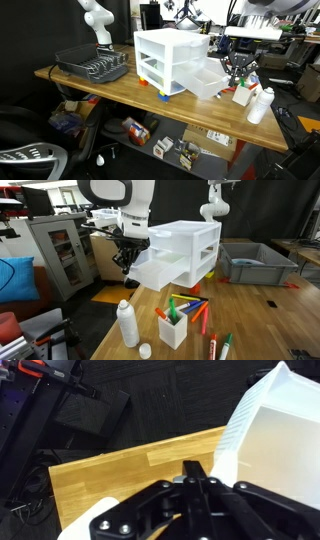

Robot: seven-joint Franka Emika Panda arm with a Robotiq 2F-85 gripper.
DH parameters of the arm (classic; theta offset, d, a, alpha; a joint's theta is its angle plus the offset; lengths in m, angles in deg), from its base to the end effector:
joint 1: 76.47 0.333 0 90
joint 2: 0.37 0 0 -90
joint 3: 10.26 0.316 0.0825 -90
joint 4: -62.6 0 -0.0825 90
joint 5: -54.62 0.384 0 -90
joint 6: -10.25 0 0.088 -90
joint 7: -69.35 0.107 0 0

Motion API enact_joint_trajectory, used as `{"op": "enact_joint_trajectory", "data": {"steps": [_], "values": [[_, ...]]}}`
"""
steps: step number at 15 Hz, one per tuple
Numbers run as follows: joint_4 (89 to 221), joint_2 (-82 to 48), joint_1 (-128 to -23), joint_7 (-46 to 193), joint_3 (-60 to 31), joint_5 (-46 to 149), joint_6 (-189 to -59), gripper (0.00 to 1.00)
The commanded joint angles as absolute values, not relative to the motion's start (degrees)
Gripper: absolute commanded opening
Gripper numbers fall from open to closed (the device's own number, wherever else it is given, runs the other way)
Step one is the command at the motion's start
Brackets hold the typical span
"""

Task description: Close the middle drawer of the small white cabinet

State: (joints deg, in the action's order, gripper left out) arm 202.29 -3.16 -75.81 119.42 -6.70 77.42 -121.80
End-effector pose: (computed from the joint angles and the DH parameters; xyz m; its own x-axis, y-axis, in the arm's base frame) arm 0.4637 0.0423 0.2702 0.4321 -0.8431 -0.3202 -0.8882 -0.4592 0.0105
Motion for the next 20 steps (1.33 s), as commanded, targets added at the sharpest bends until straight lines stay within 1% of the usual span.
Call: {"op": "enact_joint_trajectory", "data": {"steps": [1,5,13,20], "values": [[198.39,-6.08,-75.22,119.87,-7.60,75.72,-118.19,0.00],[197.00,-6.27,-75.10,119.44,-7.69,76.14,-117.39,0.00],[195.20,-4.69,-74.44,117.93,-7.34,76.41,-119.86,0.00],[190.98,-7.00,-73.52,116.08,-7.01,76.58,-121.16,0.00]]}}
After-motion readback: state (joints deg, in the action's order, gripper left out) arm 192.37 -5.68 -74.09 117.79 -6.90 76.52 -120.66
